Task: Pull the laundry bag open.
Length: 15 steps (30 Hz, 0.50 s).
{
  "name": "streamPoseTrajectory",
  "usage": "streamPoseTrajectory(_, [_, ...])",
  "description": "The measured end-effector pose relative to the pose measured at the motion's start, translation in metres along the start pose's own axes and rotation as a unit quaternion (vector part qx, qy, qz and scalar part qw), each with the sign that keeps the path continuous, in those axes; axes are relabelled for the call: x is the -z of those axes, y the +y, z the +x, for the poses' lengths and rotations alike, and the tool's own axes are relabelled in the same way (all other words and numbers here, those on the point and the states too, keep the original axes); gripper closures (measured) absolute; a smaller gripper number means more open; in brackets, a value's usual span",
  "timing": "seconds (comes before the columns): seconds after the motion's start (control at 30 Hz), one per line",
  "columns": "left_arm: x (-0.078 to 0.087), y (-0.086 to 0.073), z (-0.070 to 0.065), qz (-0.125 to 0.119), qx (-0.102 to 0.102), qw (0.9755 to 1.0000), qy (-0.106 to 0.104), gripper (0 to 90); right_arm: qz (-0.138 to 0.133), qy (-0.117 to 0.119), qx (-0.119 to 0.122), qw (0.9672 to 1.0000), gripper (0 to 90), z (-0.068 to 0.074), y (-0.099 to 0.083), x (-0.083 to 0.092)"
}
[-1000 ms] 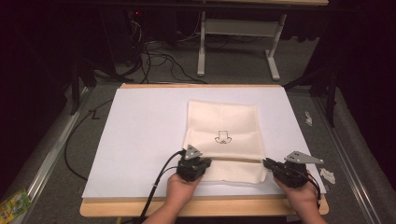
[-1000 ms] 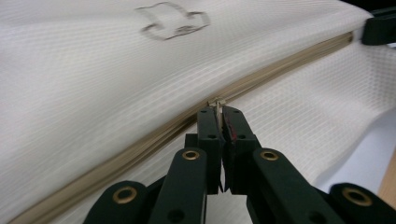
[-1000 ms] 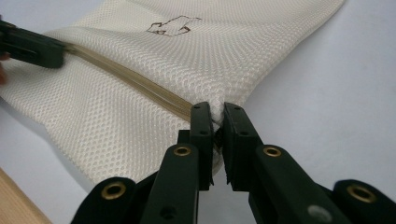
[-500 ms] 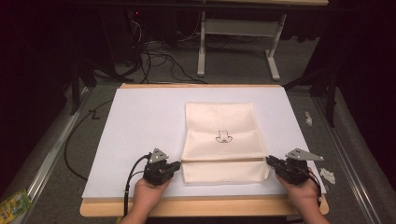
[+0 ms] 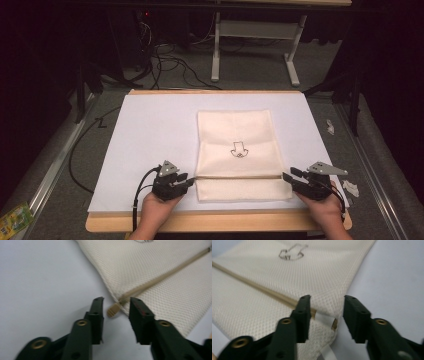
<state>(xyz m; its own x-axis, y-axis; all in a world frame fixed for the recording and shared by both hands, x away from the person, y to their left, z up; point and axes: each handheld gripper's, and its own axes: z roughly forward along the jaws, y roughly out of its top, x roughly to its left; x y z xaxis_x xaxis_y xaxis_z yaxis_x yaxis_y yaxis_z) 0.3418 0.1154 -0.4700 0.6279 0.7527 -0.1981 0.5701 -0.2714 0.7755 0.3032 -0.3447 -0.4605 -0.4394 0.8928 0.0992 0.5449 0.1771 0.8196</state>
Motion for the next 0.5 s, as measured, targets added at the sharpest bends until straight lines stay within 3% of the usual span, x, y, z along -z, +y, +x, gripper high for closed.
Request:
streamPoseTrajectory(0.03, [0.009, 0.002, 0.008, -0.030, -0.002, 0.9993, 0.024, 45.5, -0.020, -0.010, -0.005, 0.9997, 37.0, -0.005, 0.003, 0.005])
streamPoseTrajectory(0.07, [0.009, 0.002, 0.008, -0.030, -0.002, 0.9993, 0.024, 39.7, -0.020, -0.010, -0.005, 0.9997, 37.0, -0.005, 0.003, 0.005])
streamPoseTrajectory(0.1, [0.019, 0.004, 0.022, -0.051, -0.001, 0.9973, 0.052, 33.8, -0.032, -0.031, -0.012, 0.9989, 26.2, -0.015, 0.005, 0.010])
streamPoseTrajectory(0.13, [0.019, 0.004, 0.022, -0.051, -0.001, 0.9973, 0.052, 28.1, -0.039, -0.049, -0.015, 0.9980, 22.6, -0.021, 0.005, 0.014])
streamPoseTrajectory(0.17, [0.025, 0.004, 0.031, -0.049, -0.002, 0.9957, 0.078, 28.1, -0.039, -0.049, -0.015, 0.9980, 22.6, -0.021, 0.005, 0.014])
streamPoseTrajectory(0.23, [0.039, 0.001, 0.052, -0.037, 0.010, 0.9897, 0.138, 17.2, -0.048, -0.087, -0.018, 0.9949, 16.1, -0.036, 0.002, 0.021])
streamPoseTrajectory(0.27, [0.044, -0.001, 0.060, -0.037, 0.015, 0.9879, 0.150, 15.1, -0.048, -0.103, -0.033, 0.9929, 15.2, -0.044, 0.000, 0.025])
streamPoseTrajectory(0.3, [0.051, -0.005, 0.068, -0.040, 0.027, 0.9864, 0.158, 14.4, -0.051, -0.110, -0.038, 0.9919, 15.1, -0.050, -0.002, 0.028])
streamPoseTrajectory(0.33, [0.059, -0.010, 0.081, -0.050, 0.054, 0.9835, 0.165, 11.6, -0.053, -0.126, -0.055, 0.9891, 15.2, -0.058, -0.006, 0.035])
streamPoseTrajectory(0.37, [0.059, -0.010, 0.081, -0.050, 0.054, 0.9835, 0.165, 11.2, -0.053, -0.126, -0.055, 0.9891, 15.2, -0.058, -0.006, 0.035])
streamPoseTrajectory(0.43, [0.060, -0.011, 0.085, -0.046, 0.067, 0.9813, 0.175, 11.1, -0.054, -0.126, -0.060, 0.9887, 15.3, -0.060, -0.009, 0.038])
streamPoseTrajectory(0.5, [0.057, -0.010, 0.084, -0.046, 0.066, 0.9821, 0.171, 10.1, -0.050, -0.128, -0.053, 0.9890, 15.1, -0.059, -0.008, 0.037])
